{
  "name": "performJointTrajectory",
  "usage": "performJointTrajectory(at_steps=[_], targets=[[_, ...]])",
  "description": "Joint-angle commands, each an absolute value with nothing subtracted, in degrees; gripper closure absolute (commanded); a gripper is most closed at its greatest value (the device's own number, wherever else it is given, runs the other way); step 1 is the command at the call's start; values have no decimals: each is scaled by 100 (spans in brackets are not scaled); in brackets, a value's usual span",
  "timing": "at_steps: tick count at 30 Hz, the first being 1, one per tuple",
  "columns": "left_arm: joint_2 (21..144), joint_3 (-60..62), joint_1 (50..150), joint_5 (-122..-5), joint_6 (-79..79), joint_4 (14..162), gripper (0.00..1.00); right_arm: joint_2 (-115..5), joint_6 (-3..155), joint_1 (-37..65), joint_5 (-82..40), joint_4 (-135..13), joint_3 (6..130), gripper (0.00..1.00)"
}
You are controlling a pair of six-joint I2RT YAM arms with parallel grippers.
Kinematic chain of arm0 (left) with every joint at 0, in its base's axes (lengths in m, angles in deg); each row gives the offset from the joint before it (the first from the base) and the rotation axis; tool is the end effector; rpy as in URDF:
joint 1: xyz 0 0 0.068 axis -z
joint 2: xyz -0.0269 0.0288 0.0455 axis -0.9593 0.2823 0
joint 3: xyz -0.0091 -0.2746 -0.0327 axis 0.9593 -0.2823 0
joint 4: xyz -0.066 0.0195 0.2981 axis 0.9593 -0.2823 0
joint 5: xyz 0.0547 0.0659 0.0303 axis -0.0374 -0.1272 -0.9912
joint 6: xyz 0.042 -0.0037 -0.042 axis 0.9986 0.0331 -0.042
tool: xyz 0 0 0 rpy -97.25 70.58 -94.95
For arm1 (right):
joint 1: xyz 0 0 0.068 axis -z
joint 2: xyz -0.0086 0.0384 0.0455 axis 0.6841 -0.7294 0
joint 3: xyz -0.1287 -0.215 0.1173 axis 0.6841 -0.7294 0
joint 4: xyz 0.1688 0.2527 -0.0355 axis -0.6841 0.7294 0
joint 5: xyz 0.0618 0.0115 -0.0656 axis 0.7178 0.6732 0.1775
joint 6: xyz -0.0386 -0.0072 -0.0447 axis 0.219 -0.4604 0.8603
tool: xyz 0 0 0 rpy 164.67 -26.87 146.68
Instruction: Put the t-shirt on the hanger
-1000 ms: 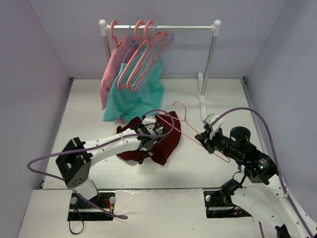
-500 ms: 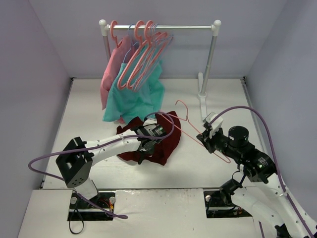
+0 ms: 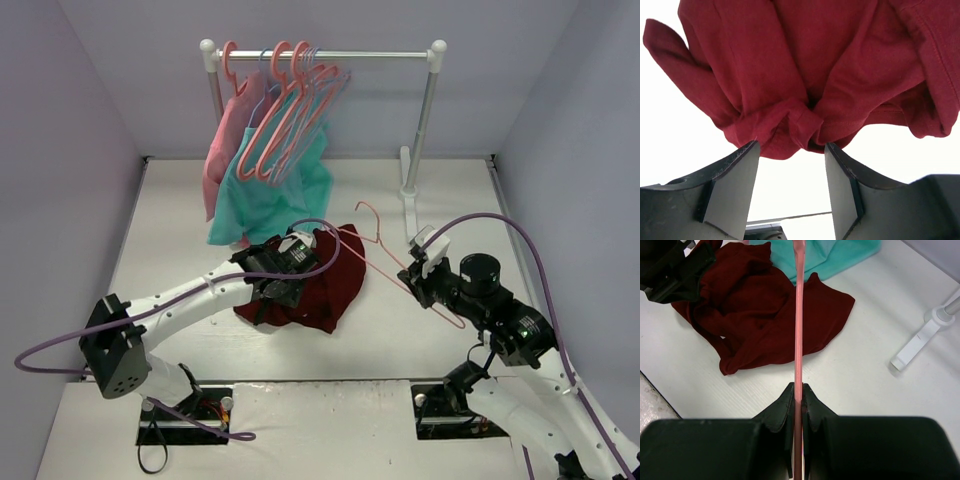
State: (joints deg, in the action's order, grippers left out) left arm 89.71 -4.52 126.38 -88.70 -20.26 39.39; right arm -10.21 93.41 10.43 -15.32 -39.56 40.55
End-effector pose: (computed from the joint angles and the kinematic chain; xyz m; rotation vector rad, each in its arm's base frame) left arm 0.2140 -0.2602 0.2547 0.3656 2.5623 -0.1414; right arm 0.1556 0.1124 0.3706 -0.8128 1.5651 0.4908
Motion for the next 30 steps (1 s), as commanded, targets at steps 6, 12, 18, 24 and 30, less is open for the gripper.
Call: performJointTrajectory(at_steps=[6, 12, 18, 24, 30], targets=[[9284, -188, 12590, -8644, -1487, 3919, 57, -1125, 9328, 994, -1692, -4286, 4119, 100], [9290, -176, 12590, -8719, -1405, 3916, 64, -1122, 9284, 994, -1705, -4286, 4108, 100], [9367, -202, 12598, -8711, -1397, 3916, 73, -1166, 9276, 994, -1736, -4286, 4119, 100], [9461, -210, 12582, -8695, -1361, 3907, 75, -1182, 9276, 994, -1754, -4285, 4138, 100], [9610, -187, 12574, -8737, -1409, 3923, 75, -1186, 9276, 994, -1776, -4286, 4161, 100]])
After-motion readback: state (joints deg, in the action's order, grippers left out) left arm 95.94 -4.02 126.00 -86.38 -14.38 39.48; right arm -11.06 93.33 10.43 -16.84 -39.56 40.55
